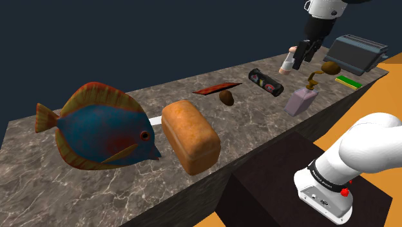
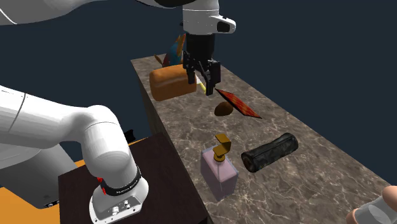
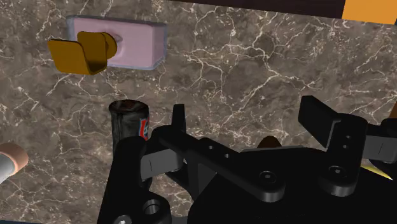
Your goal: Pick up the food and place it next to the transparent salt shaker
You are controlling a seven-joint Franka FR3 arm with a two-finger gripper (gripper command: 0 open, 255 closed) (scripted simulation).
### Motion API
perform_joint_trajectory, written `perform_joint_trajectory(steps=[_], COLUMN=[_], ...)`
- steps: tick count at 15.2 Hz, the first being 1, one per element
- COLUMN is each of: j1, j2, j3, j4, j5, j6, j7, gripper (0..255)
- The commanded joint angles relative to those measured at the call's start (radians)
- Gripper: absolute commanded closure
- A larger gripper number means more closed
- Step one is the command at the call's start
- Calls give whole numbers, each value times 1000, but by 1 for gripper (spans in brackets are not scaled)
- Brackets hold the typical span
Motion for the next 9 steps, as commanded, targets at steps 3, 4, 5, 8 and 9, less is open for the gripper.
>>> perform_joint_trajectory(steps=[3,4,5,8,9], j1=[6,10,13,24,27], j2=[0,4,9,37,51], j3=[14,22,29,53,61], j4=[-60,-87,-114,-183,-202], j5=[12,18,24,38,42], j6=[87,132,177,316,364], j7=[31,47,62,108,123], gripper=[0,0,0,0,0])
